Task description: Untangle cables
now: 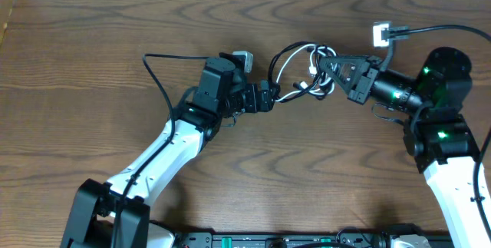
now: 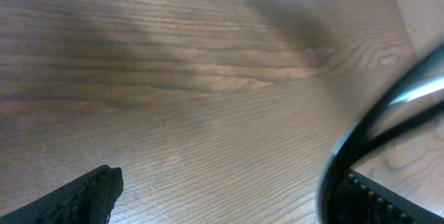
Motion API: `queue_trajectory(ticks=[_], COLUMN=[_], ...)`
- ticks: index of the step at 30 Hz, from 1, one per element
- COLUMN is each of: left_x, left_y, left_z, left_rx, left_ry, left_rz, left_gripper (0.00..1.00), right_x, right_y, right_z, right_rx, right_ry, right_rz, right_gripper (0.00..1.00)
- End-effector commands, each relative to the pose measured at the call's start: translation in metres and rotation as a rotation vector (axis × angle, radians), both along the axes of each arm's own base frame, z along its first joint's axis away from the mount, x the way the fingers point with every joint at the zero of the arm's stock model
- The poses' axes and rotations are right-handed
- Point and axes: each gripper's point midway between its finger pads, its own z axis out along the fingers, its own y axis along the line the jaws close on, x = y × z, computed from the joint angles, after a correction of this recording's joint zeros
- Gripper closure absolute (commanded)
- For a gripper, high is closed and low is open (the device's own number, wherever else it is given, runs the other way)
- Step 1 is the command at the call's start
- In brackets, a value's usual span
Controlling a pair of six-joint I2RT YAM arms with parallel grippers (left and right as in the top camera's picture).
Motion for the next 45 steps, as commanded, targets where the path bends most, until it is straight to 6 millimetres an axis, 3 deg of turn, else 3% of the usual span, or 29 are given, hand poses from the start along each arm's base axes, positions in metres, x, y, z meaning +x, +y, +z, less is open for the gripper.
queue_trajectory(ticks=[1, 8, 23, 31, 36, 45], left_x=[0.005, 0.001, 0.004, 0.005, 0.003, -0.005], left_y=[0.012, 0.028, 0.037, 0.037, 0.031, -0.003], left_z=[-0.024, -0.039, -0.042, -0.042, -0.039, -0.026], left_rx=[0.085, 0.181, 0.241, 0.236, 0.206, 0.120], left_ry=[0.026, 0.051, 0.029, 0.029, 0.030, -0.013], left_rz=[0.028, 0.057, 0.073, 0.074, 0.049, -0.068], left_gripper=[0.05, 0.05, 0.05, 0.05, 0.05, 0.05], right_x=[-0.008, -0.002, 0.003, 0.001, 0.006, 0.005], right_y=[-0.010, -0.032, -0.107, -0.108, -0.115, -0.125], right_z=[0.028, 0.030, 0.033, 0.028, 0.002, -0.059], right_rx=[0.011, 0.018, 0.045, 0.048, 0.002, -0.186], right_ry=[-0.092, -0.088, -0.073, -0.049, 0.031, 0.164], right_rz=[-0.018, -0.074, -0.198, -0.190, -0.258, -0.339], right_gripper=[0.99, 0.99, 0.99, 0.99, 0.96, 0.87])
